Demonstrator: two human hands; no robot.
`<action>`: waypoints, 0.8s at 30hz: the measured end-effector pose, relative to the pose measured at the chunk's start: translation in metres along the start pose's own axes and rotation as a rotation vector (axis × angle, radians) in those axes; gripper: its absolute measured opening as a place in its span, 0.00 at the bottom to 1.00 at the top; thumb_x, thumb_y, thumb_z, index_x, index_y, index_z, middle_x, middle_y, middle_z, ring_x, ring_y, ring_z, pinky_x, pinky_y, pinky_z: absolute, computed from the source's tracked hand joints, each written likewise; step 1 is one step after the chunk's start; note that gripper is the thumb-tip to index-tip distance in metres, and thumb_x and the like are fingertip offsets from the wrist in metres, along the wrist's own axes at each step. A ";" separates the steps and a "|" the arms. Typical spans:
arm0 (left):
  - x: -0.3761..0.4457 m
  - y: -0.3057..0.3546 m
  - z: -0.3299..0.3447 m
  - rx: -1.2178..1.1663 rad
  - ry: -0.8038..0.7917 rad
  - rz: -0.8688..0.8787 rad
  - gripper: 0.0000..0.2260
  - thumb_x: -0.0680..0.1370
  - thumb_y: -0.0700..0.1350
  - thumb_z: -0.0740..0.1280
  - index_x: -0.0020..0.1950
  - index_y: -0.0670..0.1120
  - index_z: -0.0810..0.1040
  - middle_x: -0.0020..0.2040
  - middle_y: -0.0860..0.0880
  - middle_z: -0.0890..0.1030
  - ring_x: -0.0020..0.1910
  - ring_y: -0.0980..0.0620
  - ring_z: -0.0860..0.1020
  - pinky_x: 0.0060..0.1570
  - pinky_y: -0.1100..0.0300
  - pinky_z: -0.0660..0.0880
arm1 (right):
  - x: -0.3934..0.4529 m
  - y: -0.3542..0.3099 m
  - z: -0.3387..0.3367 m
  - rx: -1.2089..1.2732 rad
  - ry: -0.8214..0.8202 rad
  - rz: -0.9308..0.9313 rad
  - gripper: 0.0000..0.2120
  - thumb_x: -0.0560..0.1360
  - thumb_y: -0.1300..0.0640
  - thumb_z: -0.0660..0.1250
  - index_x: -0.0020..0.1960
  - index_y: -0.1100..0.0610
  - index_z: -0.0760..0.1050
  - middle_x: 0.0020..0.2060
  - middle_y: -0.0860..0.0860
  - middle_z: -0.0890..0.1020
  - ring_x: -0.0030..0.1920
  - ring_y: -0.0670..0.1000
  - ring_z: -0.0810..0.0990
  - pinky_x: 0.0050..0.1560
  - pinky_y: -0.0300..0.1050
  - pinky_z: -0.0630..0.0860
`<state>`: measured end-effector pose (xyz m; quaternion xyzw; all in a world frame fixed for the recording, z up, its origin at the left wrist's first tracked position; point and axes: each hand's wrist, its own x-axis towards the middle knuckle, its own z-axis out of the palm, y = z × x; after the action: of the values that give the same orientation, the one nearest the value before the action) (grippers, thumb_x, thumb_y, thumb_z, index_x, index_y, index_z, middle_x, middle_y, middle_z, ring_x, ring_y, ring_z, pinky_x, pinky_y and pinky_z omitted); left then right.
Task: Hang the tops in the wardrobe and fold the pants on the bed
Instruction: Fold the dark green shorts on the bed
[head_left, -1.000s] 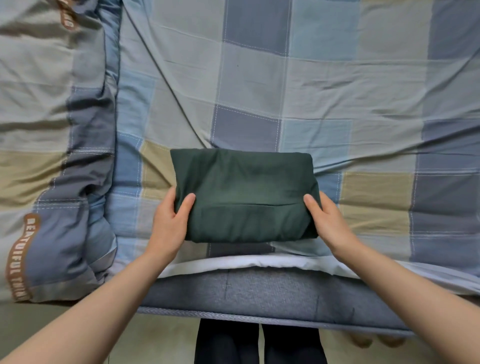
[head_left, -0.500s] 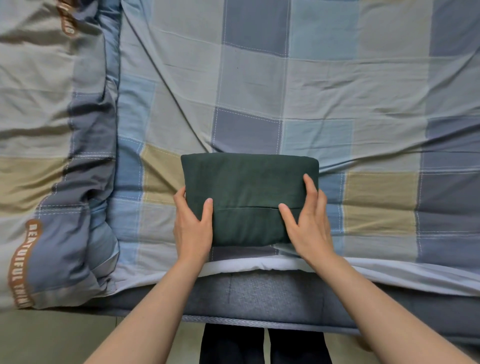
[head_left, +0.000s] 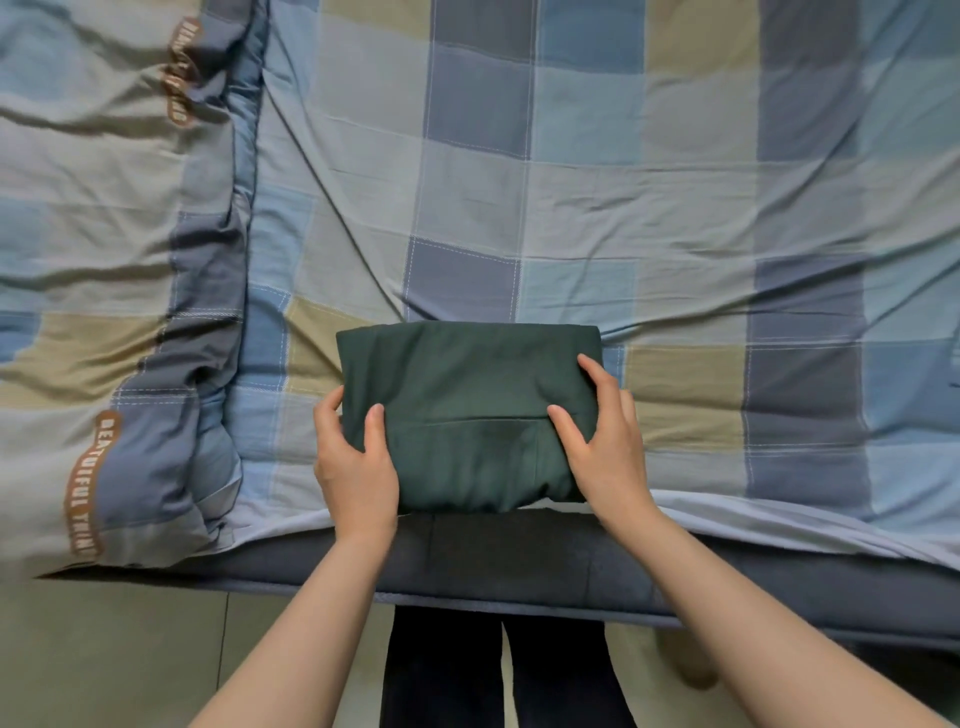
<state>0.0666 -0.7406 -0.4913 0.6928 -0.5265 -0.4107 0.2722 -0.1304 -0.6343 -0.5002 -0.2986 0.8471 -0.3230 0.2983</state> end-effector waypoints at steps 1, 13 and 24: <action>-0.008 0.014 -0.007 -0.025 0.002 0.010 0.11 0.80 0.46 0.66 0.60 0.55 0.71 0.49 0.67 0.78 0.50 0.70 0.77 0.46 0.78 0.69 | -0.008 -0.010 -0.014 0.012 0.008 -0.005 0.26 0.76 0.49 0.67 0.71 0.41 0.62 0.60 0.48 0.71 0.52 0.28 0.66 0.53 0.20 0.59; -0.119 0.205 -0.122 -0.297 -0.109 0.153 0.14 0.79 0.45 0.68 0.55 0.65 0.71 0.55 0.51 0.82 0.53 0.55 0.81 0.51 0.62 0.79 | -0.136 -0.159 -0.208 0.112 0.186 -0.102 0.22 0.78 0.53 0.64 0.71 0.45 0.65 0.61 0.45 0.71 0.60 0.26 0.65 0.59 0.19 0.58; -0.146 0.289 -0.196 -0.271 -0.576 0.376 0.15 0.79 0.48 0.68 0.62 0.63 0.71 0.55 0.43 0.81 0.49 0.47 0.81 0.46 0.55 0.80 | -0.285 -0.234 -0.238 0.199 0.676 0.103 0.18 0.80 0.56 0.62 0.69 0.50 0.69 0.63 0.46 0.73 0.65 0.38 0.68 0.66 0.29 0.61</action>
<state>0.0723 -0.6979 -0.1148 0.3976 -0.6405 -0.5976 0.2730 -0.0397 -0.4909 -0.0955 -0.1011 0.8764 -0.4688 0.0446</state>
